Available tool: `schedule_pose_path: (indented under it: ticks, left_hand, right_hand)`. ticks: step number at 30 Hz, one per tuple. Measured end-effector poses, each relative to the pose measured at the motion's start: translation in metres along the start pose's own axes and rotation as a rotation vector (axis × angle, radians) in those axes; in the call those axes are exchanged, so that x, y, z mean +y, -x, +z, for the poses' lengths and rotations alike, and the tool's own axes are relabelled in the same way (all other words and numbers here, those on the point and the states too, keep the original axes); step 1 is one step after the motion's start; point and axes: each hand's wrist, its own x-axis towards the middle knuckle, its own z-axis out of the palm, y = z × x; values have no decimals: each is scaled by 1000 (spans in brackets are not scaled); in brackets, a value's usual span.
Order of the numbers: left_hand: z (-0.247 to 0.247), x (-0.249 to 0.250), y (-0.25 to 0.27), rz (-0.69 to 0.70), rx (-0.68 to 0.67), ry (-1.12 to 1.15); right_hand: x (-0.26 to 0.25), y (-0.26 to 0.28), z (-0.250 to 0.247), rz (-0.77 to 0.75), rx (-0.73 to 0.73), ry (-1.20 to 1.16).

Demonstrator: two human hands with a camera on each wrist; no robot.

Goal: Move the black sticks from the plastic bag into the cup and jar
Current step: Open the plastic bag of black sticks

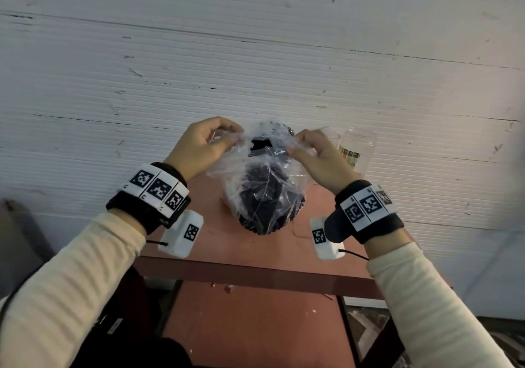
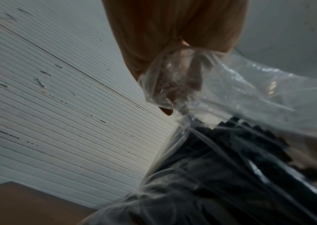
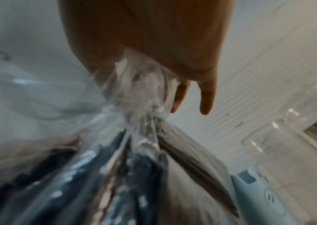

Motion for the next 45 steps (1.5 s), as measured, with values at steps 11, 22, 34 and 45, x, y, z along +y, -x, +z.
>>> schedule_pose_path:
  ticks: [11, 22, 34, 45]
  left_hand:
    - [6, -11, 3, -41, -105, 94]
    - [26, -37, -2, -211, -136, -105]
    - [28, -29, 12, -229, -245, -155]
    - [30, -19, 44, -229, -165, -395]
  right_hand:
    - [9, -6, 0, 145, -60, -163]
    - [46, 2, 16, 323, -79, -189]
    - [27, 51, -6, 247, 224, 43]
    - [0, 88, -3, 513, -286, 92]
